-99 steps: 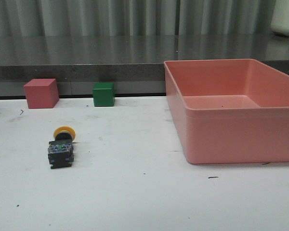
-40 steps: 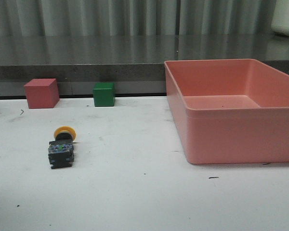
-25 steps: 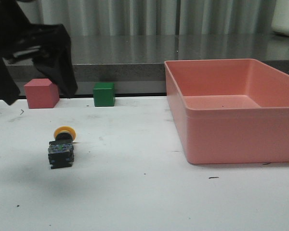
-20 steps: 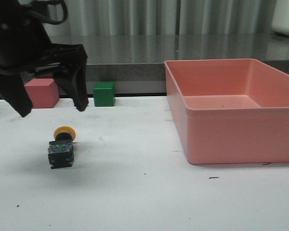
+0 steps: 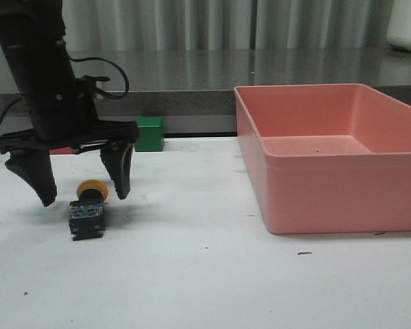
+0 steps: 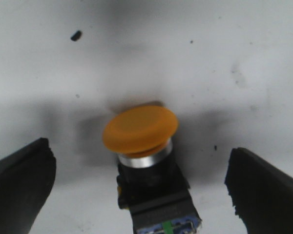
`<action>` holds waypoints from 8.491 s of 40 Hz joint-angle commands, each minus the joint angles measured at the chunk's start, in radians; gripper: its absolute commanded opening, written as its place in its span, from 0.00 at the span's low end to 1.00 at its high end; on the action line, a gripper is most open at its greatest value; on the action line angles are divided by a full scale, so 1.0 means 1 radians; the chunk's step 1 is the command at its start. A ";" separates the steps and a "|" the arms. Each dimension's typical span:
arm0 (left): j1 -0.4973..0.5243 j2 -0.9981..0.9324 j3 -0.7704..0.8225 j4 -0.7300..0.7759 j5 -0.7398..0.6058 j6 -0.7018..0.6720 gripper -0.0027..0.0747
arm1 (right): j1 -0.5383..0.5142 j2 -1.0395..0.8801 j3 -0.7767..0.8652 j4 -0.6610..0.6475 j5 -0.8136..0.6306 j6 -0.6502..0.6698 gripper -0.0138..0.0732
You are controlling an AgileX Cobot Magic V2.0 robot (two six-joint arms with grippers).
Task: Place and stand button with both arms
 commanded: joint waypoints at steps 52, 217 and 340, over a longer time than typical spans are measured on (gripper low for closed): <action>-0.010 -0.467 0.466 0.155 -0.846 0.001 0.22 | -0.005 0.010 -0.025 -0.009 -0.086 -0.007 0.08; 0.003 -0.953 1.040 0.077 -1.638 0.174 0.67 | -0.005 0.010 -0.025 -0.009 -0.086 -0.007 0.08; 0.309 -2.052 1.470 0.084 -0.830 0.171 0.01 | -0.005 0.010 -0.025 -0.009 -0.084 -0.007 0.08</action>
